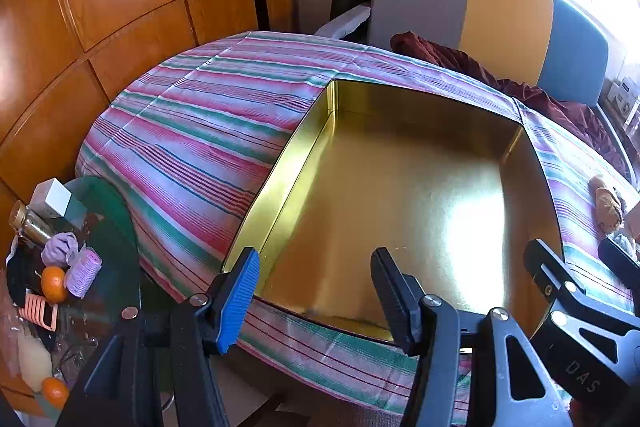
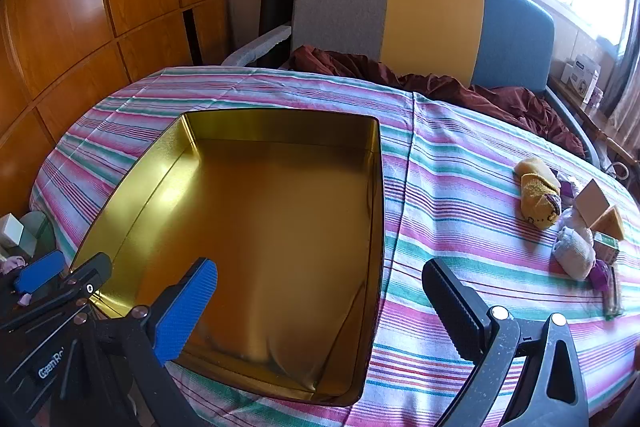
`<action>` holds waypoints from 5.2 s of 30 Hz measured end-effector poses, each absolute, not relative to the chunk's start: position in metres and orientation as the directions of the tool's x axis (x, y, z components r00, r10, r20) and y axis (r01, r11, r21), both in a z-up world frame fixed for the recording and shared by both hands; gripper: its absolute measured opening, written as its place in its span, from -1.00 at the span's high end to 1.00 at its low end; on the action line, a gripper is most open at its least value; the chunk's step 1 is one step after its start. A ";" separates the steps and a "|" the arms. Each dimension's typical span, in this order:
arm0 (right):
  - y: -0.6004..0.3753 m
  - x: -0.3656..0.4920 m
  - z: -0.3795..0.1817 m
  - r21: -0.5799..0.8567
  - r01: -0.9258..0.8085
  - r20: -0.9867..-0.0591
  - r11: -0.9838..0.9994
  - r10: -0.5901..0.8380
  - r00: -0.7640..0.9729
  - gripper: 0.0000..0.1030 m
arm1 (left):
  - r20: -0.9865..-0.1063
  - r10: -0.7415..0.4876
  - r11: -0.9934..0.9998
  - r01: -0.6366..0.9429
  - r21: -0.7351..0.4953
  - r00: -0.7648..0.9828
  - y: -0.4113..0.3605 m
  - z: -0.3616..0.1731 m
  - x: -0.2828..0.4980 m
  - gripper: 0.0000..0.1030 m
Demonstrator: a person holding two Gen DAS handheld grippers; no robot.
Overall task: Organize objects
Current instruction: 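Move both tools from the gold tray toward the pile of items, then grasp the cracker packet with the right tool, then grasp the white sock with the left tool while the right tool holds the cracker packet, then lower the white sock and cracker packet into the gold tray and release both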
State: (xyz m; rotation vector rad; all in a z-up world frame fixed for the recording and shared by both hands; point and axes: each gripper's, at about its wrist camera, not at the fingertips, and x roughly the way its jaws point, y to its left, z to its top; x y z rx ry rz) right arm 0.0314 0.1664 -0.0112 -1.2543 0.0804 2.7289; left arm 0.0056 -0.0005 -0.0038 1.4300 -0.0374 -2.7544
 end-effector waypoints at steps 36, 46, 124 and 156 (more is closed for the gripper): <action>0.353 0.123 -0.033 0.006 -0.380 -0.748 -0.925 0.248 -0.616 -1.00 | -0.767 0.391 -0.892 -0.415 -0.179 -0.509 0.080 -0.001 0.054 -0.14; 0.500 0.186 -0.035 -0.079 -0.719 -0.670 -0.691 0.570 -0.475 -0.93 | -0.781 0.523 -0.797 -0.519 -0.307 -0.341 0.129 0.000 0.067 -0.15; 0.558 0.186 -0.096 -0.081 -0.787 -0.671 -0.612 0.617 -0.411 0.08 | -0.672 0.699 -0.544 -0.792 -0.278 -0.244 0.313 -0.063 0.066 -0.31; 0.508 0.187 -0.069 -0.217 -0.737 -0.513 -0.640 0.717 -0.472 0.08 | -0.696 0.456 -0.877 -0.413 -0.244 -0.555 0.066 -0.034 -0.011 -0.31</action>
